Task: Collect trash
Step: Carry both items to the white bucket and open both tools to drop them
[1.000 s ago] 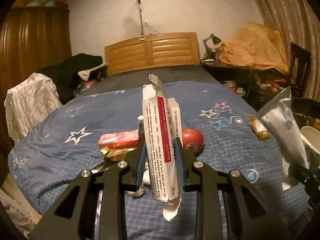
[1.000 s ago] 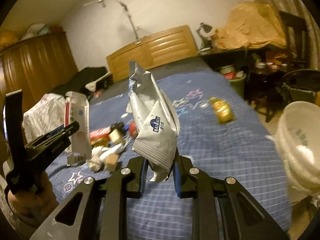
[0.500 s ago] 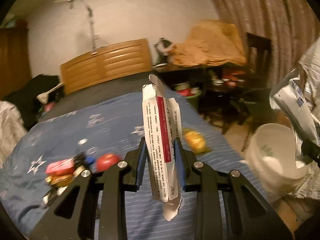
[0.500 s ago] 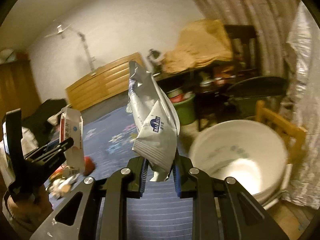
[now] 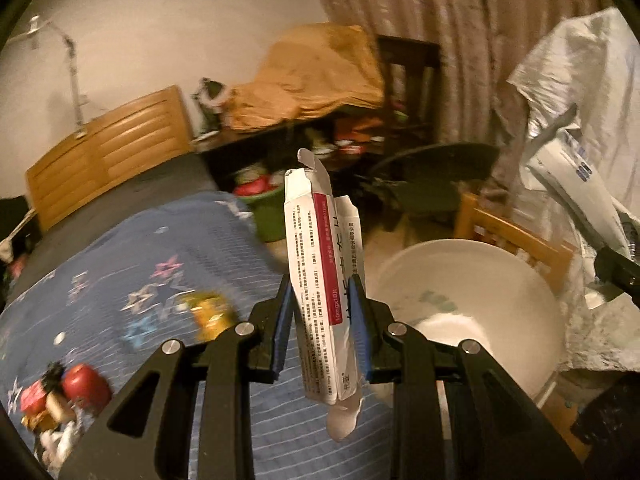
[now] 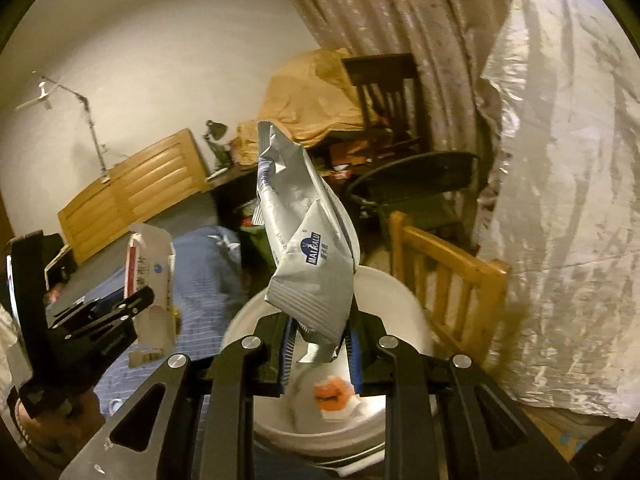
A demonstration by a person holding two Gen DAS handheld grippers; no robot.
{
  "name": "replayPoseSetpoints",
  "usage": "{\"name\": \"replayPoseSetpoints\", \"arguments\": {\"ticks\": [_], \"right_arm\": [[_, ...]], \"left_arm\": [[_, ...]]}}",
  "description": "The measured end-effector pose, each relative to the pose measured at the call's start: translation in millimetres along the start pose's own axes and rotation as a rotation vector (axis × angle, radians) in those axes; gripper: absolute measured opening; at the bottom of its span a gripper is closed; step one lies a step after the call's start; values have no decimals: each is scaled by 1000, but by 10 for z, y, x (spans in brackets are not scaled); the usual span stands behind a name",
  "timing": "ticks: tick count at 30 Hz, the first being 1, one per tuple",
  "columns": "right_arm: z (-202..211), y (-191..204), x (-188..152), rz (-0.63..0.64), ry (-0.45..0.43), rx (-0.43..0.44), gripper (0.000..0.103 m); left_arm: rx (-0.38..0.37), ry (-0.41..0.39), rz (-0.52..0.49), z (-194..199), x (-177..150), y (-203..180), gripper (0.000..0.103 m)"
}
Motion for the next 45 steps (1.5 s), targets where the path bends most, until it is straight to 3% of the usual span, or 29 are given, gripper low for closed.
{"name": "replayPoseSetpoints", "arguments": {"ticks": [12,30,33,35,36,45], "right_arm": [[-244,-427,-73,-48,46,-68,24],[-465,-194,-60,-26,81,-36,24],[-585,-157,-27,-13,102,-34,27],[-646,-199,-8,-30,105,-53,47],[-660,-213,-2,-35,103,-52,48],[-613,-346,-23,-71,91,-54,48]], "left_arm": [[-191,43,-96,-341,-29,-520,26],[-214,95,-93,-556,-62,-620,27],[-234,107,-97,-607,-54,-655,33],[-236,118,-108,-663,-60,-670,62],[-232,114,-105,-670,-61,-658,65],[-205,126,-54,-667,-91,-516,65]]}}
Point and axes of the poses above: each gripper's, at about its wrist camera, not at the fingertips, and z roughly against the way its jaws point, y to its left, x to its top, the point moved 7 cm from there along -z, roughly the way its jaws point, and after that the axes turned 6 degrees about y, right-handed, at the moved point
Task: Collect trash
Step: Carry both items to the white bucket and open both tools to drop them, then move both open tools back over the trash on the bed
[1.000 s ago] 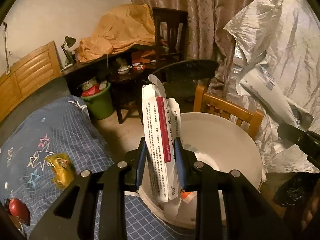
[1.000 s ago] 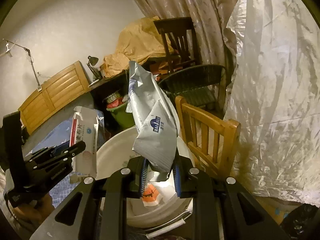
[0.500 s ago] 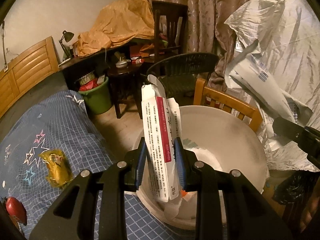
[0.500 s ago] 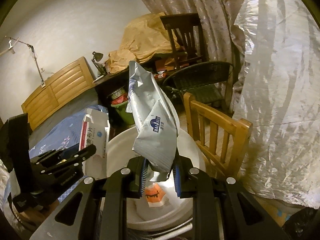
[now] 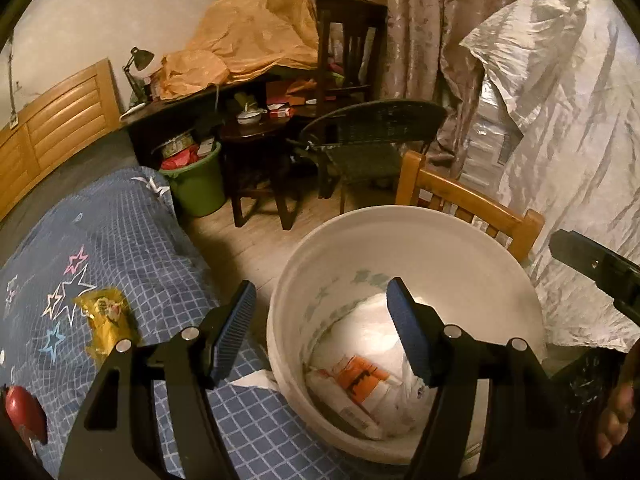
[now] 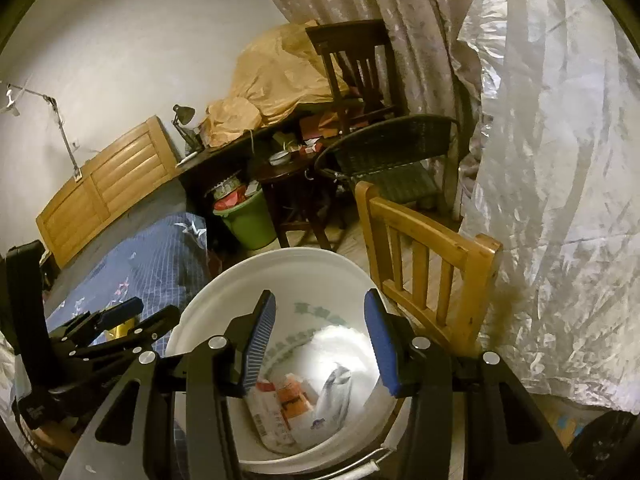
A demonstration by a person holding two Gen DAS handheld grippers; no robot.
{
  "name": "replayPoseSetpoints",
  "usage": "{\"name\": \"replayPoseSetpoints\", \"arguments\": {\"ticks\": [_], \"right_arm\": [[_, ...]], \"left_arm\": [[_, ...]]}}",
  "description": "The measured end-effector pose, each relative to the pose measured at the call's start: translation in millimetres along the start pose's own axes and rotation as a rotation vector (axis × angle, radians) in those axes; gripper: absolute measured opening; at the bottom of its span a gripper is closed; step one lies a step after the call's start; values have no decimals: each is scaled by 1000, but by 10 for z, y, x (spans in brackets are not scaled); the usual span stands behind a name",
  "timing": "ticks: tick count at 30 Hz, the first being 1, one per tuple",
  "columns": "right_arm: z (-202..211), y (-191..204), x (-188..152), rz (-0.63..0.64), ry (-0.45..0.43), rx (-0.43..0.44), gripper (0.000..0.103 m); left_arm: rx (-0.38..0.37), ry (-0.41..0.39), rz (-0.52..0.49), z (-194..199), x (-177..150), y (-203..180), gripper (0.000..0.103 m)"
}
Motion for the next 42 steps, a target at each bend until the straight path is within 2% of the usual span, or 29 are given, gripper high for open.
{"name": "replayPoseSetpoints", "arguments": {"ticks": [3,5,9,18,29,37,42], "right_arm": [[40,35,-10,-3,-12,11,48],[75,82,-15,-3,-25,16,48],[141,198,-42,6,-57,23,48],[297,711,-198,92,-152,42,48],[154,1655,-731,207,-34,176,48],[59,2669,-1317,354,95,305,48],[71,3392,-1694,478,168,394,51]], "left_arm": [[15,-9,22,70,-38,57,67],[48,-30,33,150,-76,127,71],[108,-53,64,275,-174,302,73],[242,-88,171,660,-528,867,79],[338,-115,349,1408,-1147,1760,82],[434,-81,469,2011,-1975,2478,83],[507,-44,572,2464,-2665,3101,83]]}}
Point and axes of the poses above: each gripper's, at about its wrist camera, not at the fingertips, and z roughly against the way its jaws point, y to its left, x to its top, the point moved 7 cm from there along -z, roughly the way its jaws point, and after that the axes turned 6 degrees about y, right-handed, at the moved point
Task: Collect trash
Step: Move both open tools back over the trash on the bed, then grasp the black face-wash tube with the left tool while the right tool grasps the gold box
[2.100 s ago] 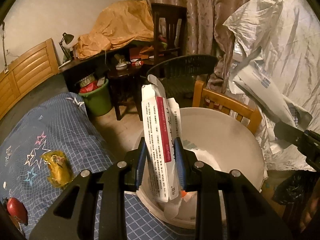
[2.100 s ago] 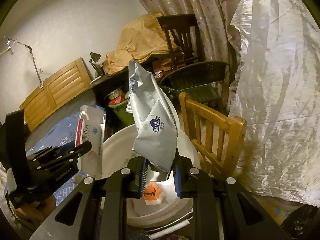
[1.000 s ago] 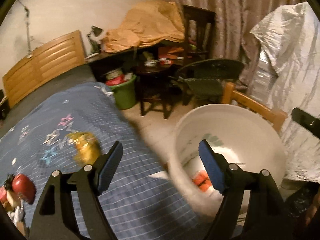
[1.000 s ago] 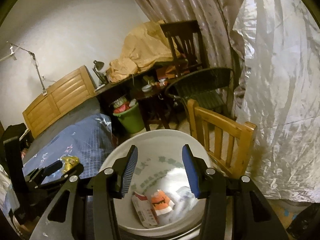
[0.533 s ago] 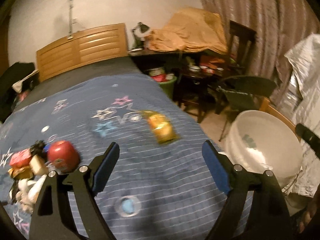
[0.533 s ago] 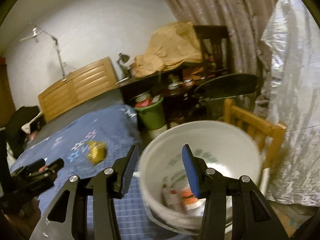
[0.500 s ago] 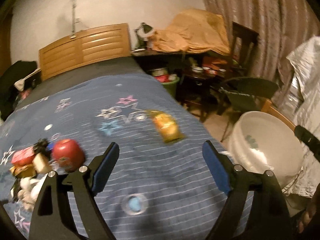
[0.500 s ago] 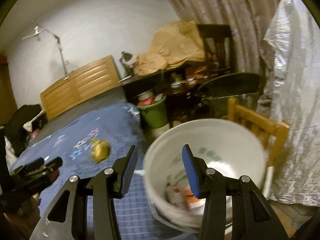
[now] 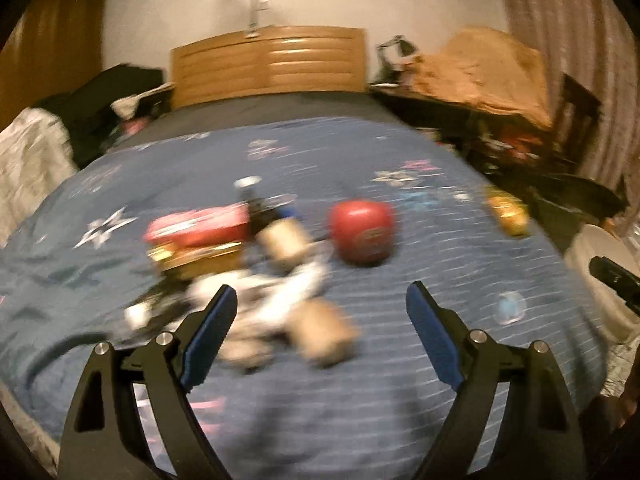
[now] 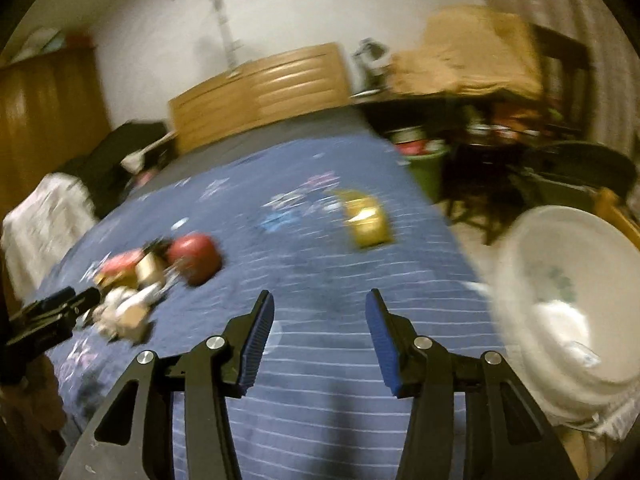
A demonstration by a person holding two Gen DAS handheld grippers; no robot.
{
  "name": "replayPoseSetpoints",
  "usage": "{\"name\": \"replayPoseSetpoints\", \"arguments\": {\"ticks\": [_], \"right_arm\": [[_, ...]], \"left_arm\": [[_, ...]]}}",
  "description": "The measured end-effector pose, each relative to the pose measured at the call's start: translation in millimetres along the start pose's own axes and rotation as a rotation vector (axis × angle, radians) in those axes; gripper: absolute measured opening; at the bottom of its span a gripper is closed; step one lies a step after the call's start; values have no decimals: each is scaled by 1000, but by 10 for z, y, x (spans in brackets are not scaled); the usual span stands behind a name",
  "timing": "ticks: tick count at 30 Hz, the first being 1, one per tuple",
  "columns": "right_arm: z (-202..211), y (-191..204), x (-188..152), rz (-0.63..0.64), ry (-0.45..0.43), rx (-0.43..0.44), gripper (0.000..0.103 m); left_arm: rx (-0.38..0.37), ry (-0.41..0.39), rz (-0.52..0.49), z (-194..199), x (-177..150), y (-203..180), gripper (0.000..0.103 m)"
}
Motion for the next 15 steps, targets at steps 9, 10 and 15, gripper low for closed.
{"name": "replayPoseSetpoints", "arguments": {"ticks": [9,10,15], "right_arm": [[-575,1458,170,184,103,227,59],[-657,1610,196,201,118,245,59],[-979,2267,344,274,180,330,59]], "left_arm": [[-19,128,-61,-256,-193,1301,83],[-24,138,-77,-320,-209,1327,83],[-24,212,-137,-821,-230,1524,79]]}}
Point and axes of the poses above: each gripper's, at about its wrist camera, not at the fingertips, and z roughly against the way its jaws point, y to its left, x to its top, the point moved 7 cm from there along -z, roughly the way its jaws point, and after that the axes turned 6 degrees about y, right-handed, at the moved point
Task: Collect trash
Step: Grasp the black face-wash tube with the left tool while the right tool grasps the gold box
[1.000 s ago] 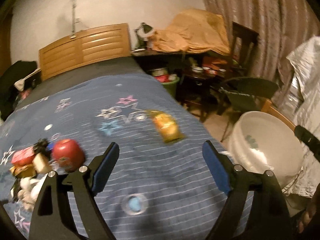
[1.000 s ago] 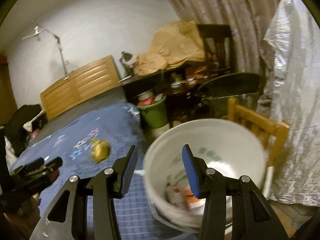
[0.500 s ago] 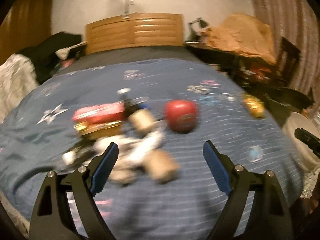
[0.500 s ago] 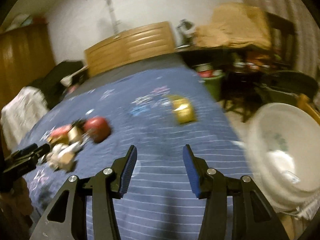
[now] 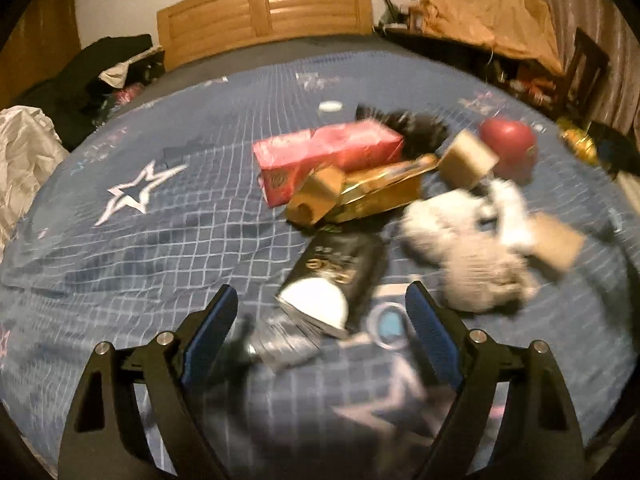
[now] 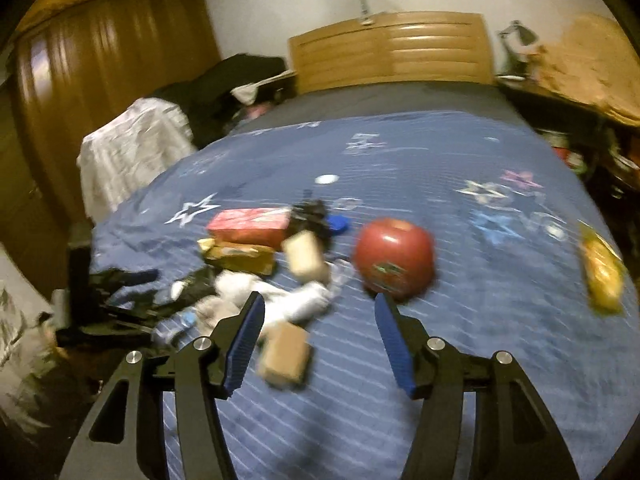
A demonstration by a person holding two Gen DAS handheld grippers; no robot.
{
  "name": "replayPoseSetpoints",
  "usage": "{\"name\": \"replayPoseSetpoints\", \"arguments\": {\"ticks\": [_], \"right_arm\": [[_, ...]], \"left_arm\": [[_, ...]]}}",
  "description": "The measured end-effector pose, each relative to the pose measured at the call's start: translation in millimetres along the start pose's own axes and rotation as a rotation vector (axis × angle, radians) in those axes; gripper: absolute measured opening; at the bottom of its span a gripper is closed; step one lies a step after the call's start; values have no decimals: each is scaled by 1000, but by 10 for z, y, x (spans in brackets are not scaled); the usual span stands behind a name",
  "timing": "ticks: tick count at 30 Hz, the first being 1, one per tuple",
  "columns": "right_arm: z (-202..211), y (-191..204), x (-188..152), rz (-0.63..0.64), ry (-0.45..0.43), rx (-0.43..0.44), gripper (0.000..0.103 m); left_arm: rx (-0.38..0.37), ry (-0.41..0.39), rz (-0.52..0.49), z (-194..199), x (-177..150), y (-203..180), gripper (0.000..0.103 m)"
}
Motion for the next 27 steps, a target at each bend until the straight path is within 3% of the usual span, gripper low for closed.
{"name": "replayPoseSetpoints", "arguments": {"ticks": [1,2,3,6,9,12,15,18,21,22,23,27], "right_arm": [[-65,63,50,12,8,13,59],[-169,161,117,31,27,37,59],[-244,219,156,43,44,54,59],[-601,473,287,87,106,96,59],[-963,695,381,114,155,112,59],[-1223,804,383,208,192,64,59],[-1449,832,402,289,223,3,59],[-1653,859,439,351,262,-20,54],[-1811,925,435,424,295,-55,36],[-1836,917,429,436,297,-69,20],[-1844,920,427,450,293,-82,13],[-1753,964,418,447,266,-50,11]], "left_arm": [[-15,18,2,-67,1,12,73],[-45,40,3,-129,-5,0,58],[-72,61,-7,-182,-16,-26,50],[-74,51,5,-171,-31,3,38],[-62,-9,76,-22,-103,115,36],[-50,-58,175,92,-224,268,36],[-68,-66,273,97,-297,413,36],[-55,-59,280,78,-288,415,36],[-40,-47,266,46,-252,398,36],[-40,-42,267,23,-244,415,36],[-40,-37,270,16,-247,419,36],[-43,-31,271,3,-245,446,37]]}}
Point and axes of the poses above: each gripper's, at about its wrist camera, not at the fingertips, and z roughly against the way its jaws point, y to its left, x to its top, the point moved 7 cm from there along -z, roughly the way its jaws point, and after that the axes turned 6 degrees about y, right-handed, at the moved point
